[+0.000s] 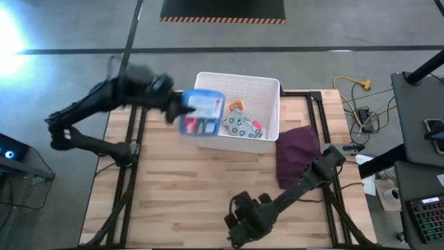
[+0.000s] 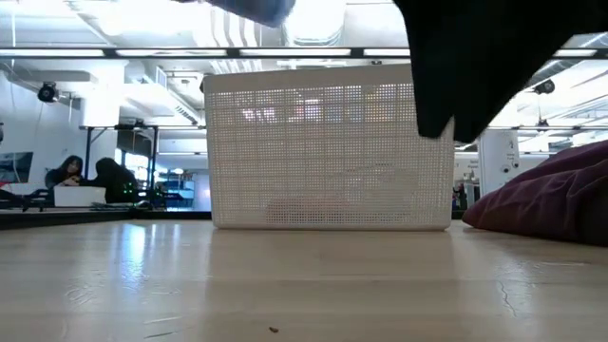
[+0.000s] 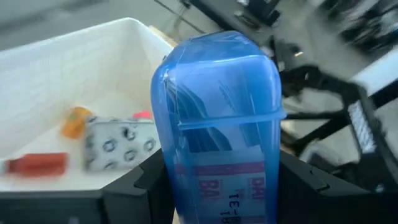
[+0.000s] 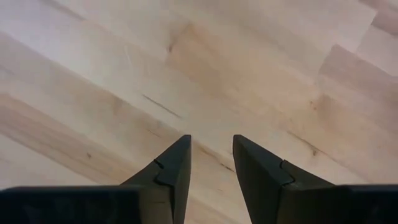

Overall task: Pick & place medical supplies in basket/bin
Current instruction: Put the blue medicine kit into the white container

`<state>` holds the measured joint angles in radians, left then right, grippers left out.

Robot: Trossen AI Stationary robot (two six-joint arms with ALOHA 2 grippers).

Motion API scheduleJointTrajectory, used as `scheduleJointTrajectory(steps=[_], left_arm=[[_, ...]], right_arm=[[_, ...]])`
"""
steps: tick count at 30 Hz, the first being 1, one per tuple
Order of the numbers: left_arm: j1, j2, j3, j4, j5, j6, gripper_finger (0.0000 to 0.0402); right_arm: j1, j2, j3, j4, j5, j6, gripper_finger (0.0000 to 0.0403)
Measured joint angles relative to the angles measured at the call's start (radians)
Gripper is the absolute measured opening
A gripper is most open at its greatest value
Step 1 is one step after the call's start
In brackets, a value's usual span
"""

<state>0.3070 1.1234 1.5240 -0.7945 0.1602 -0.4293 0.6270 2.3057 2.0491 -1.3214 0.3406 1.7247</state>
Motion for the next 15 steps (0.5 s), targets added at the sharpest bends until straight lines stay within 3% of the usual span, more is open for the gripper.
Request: scheduleJointTrajectory(steps=[2,4,8,15], left_arm=[[0.157,0.055,-0.022,0.072,0.189,0.003,0.0180],[0.245,0.119,-0.040,0.141,0.283,0.009,0.0180],[0.338,0.246,-0.028,0.230,0.337,0.008,0.0180],[0.334,0.453,0.058,0.231,0.361,-0.005,0.0197]], right_arm=[[0.004,-0.015,-0.001,-0.015,0.027,0.033,0.0108],[0.012,-0.034,-0.004,-0.044,0.054,0.079,0.0103],[0.030,-0.064,-0.019,-0.129,0.081,0.183,0.0093],[0.036,-0.159,-0.138,-0.150,0.084,0.221,0.0086]])
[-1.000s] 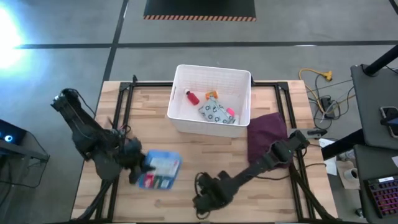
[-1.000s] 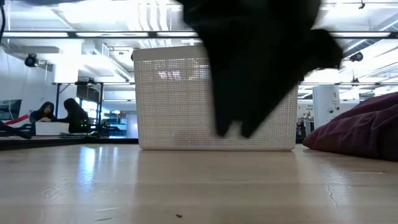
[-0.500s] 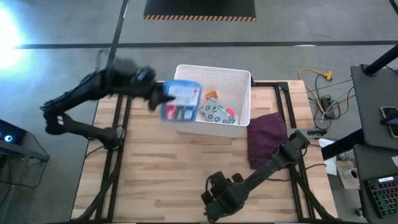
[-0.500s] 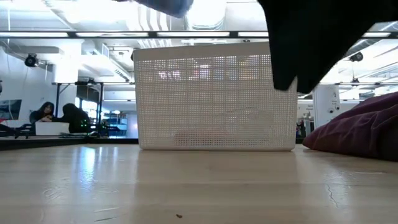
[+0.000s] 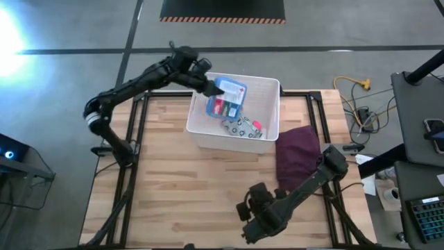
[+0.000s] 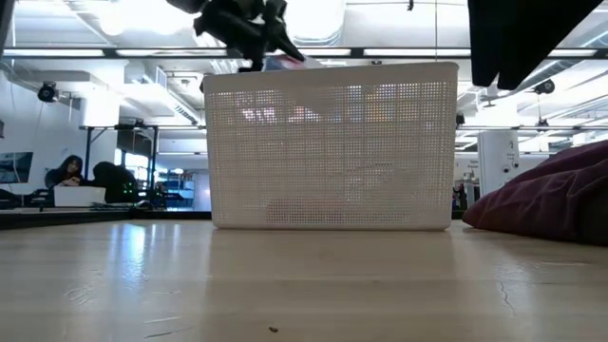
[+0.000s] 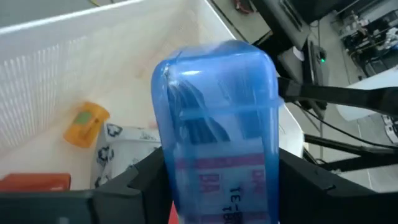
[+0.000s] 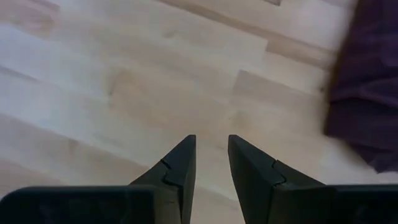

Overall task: Pick & place medical supplies in basket/bin
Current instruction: Put the blue medicine kit into the white container, then return to Home Position

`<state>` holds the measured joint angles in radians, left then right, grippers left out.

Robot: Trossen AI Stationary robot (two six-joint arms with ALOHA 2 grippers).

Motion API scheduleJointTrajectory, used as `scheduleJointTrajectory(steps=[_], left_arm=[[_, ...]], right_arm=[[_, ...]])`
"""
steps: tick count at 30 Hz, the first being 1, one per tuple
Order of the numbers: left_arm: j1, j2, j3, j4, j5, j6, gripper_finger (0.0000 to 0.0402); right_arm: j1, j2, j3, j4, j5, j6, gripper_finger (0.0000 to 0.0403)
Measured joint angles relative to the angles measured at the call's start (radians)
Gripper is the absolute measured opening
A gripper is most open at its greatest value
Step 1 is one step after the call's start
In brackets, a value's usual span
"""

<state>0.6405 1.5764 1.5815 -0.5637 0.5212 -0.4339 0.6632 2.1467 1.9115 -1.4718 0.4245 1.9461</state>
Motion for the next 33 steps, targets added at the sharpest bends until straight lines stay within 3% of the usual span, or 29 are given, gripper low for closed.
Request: scheduleJointTrajectory(steps=[5,10,14,18,20,24,29,33], left_arm=[[0.000,0.064,0.054,-0.003,-0.001,-0.002,0.0243],[0.001,0.034,0.052,-0.034,-0.019,0.035,0.0289],[-0.045,-0.112,0.025,-0.108,-0.065,0.090,0.0295],[-0.192,-0.317,-0.067,-0.116,-0.101,0.107,0.0296],[-0.281,-0.420,-0.130,-0.115,-0.183,0.076,0.0296],[-0.474,-0.616,-0.289,-0.081,-0.417,-0.066,0.0297],[-0.674,-0.834,-0.582,0.188,-0.506,-0.202,0.0297],[-0.734,-0.985,-0.773,0.400,-0.581,-0.240,0.0297]], right_arm=[[-0.002,-0.112,-0.160,0.124,0.028,0.000,0.0086],[-0.010,-0.250,-0.364,0.309,0.095,0.000,0.0086],[-0.035,-0.349,-0.507,0.401,0.140,-0.007,0.0086],[-0.098,-0.435,-0.641,0.511,0.183,-0.059,0.0086],[-0.146,-0.480,-0.706,0.606,0.179,-0.104,0.0086],[-0.274,-0.564,-0.857,0.949,0.073,-0.297,0.0086],[-0.315,-0.663,-0.951,1.558,0.100,-0.799,0.0084],[-0.310,-0.782,-0.951,1.558,0.164,-1.032,0.0079]])
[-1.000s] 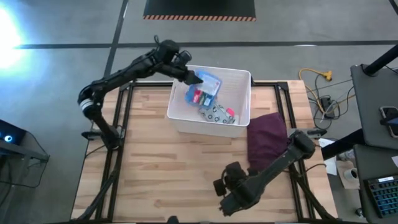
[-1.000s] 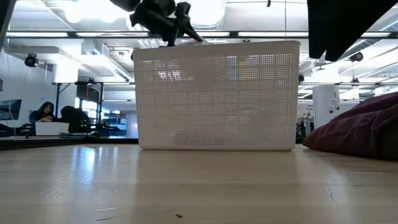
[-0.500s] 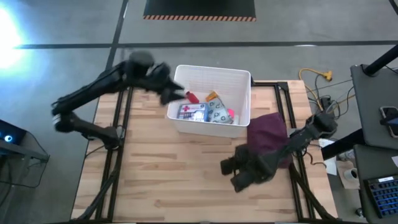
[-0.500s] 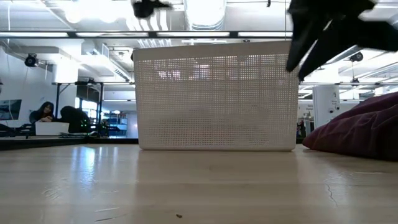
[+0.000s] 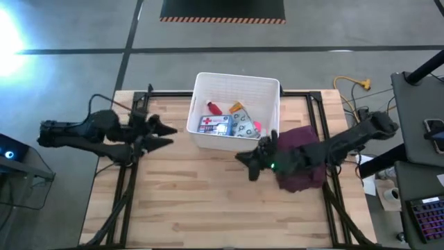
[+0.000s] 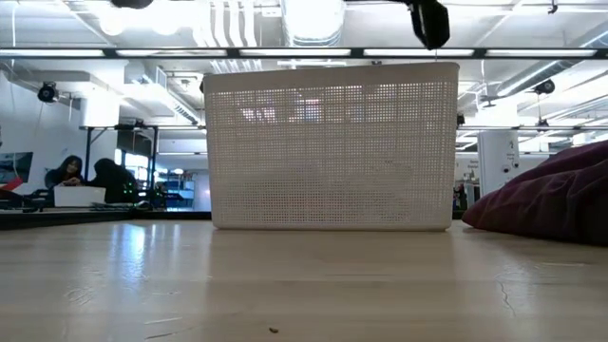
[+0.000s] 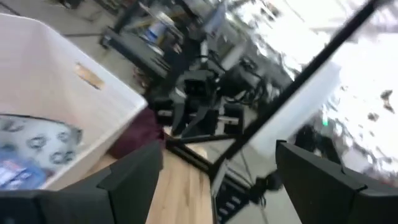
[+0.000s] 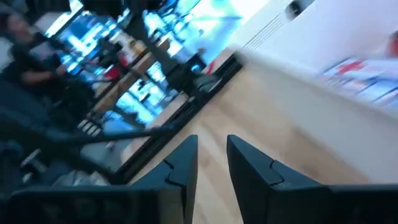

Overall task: Pick & place medical supplies in basket/bin
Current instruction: Return to Home Position

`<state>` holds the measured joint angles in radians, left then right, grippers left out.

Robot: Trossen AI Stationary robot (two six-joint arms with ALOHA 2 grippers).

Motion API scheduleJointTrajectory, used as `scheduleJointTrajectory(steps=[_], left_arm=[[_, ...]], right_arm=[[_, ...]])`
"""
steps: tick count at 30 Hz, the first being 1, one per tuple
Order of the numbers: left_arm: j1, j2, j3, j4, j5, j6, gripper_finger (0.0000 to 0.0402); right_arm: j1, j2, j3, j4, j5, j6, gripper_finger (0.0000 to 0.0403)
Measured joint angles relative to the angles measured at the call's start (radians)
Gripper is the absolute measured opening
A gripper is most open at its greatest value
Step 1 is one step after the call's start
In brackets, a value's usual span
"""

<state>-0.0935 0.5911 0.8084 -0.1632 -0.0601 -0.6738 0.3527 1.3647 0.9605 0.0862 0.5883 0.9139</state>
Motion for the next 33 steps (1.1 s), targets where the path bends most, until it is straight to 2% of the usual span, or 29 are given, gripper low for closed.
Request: scheduleJointTrajectory(steps=[2,4,8,10,13,17,19,21,24,25,29,33], left_arm=[[0.002,-0.079,-0.067,-0.002,-0.017,-0.037,0.0297],[0.000,-0.148,-0.135,0.027,-0.011,-0.062,0.0297],[0.000,-0.265,-0.259,0.222,0.101,0.103,0.0297],[0.004,-0.298,-0.296,0.297,0.105,0.124,0.0297],[0.005,-0.332,-0.345,0.240,0.091,0.139,0.0297],[0.010,-0.419,-0.362,0.176,0.065,0.156,0.0297],[0.012,-0.470,-0.342,0.080,0.027,0.159,0.0297],[0.012,-0.538,-0.315,-0.020,0.002,0.185,0.0297],[0.011,-0.585,-0.310,-0.080,0.002,0.225,0.0297],[0.011,-0.586,-0.313,-0.134,0.002,0.243,0.0297],[0.011,-0.555,-0.322,-0.133,0.004,0.307,0.0297],[0.013,-0.536,-0.396,-0.068,-0.002,0.309,0.0297]], right_arm=[[0.000,-0.055,0.008,-0.055,-0.005,0.019,0.0076],[0.016,-0.114,0.020,-0.071,-0.052,0.033,0.0074],[0.089,-0.174,0.046,-0.052,-0.079,-0.182,0.0072],[0.095,-0.204,0.047,-0.077,-0.087,-0.216,0.0073],[0.072,-0.273,0.008,-0.117,-0.100,-0.211,0.0077],[-0.023,-0.423,-0.151,-0.149,-0.181,-0.171,0.0082],[-0.071,-0.519,-0.247,-0.041,-0.207,-0.208,0.0084],[-0.118,-0.604,-0.350,0.091,-0.299,-0.270,0.0086],[-0.173,-0.706,-0.500,0.278,-0.448,-0.351,0.0086],[-0.189,-0.737,-0.545,0.310,-0.455,-0.365,0.0085],[-0.227,-0.871,-0.684,0.337,-0.460,-0.399,0.0078],[-0.249,-1.009,-0.801,0.366,-0.478,-0.431,0.0073]])
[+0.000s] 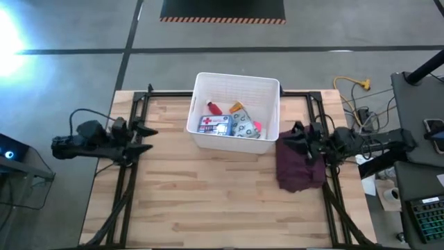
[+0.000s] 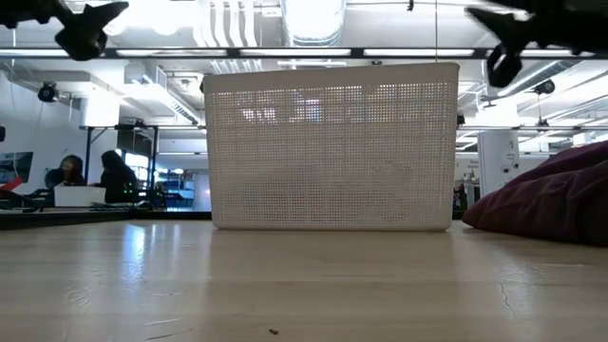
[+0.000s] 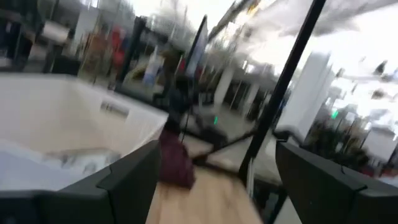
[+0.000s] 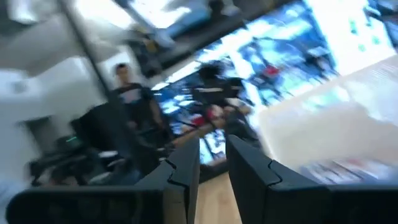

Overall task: Pick & place medical supplies in basket/bin
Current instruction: Return to Home Position

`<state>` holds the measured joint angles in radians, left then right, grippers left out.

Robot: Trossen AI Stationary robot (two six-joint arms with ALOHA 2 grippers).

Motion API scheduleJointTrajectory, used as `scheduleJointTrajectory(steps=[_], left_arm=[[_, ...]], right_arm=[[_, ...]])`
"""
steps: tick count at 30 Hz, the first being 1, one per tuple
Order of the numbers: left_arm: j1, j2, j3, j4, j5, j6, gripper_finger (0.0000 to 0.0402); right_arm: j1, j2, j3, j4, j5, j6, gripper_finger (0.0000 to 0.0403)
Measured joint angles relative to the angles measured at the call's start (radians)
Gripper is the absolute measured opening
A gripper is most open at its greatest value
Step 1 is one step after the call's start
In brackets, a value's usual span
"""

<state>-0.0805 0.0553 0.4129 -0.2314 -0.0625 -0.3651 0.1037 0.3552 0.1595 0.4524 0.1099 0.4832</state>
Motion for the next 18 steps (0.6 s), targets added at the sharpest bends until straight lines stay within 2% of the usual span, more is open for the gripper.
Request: scheduleJointTrajectory(steps=[4,7,10,18], left_arm=[[0.003,-0.033,-0.118,0.207,-0.004,0.011,0.0297],[0.003,-0.052,-0.208,0.263,-0.005,0.014,0.0297],[0.003,-0.051,-0.267,0.312,-0.025,0.008,0.0297],[0.020,-0.049,-0.403,0.400,-0.098,0.003,0.0297]], right_arm=[[0.000,-0.154,-0.091,0.051,-0.032,-0.083,0.0075],[0.001,-0.264,-0.146,0.055,-0.048,-0.121,0.0079],[0.000,-0.356,-0.150,-0.031,-0.044,-0.135,0.0082],[0.000,-0.349,-0.150,-0.120,-0.044,-0.173,0.0085]])
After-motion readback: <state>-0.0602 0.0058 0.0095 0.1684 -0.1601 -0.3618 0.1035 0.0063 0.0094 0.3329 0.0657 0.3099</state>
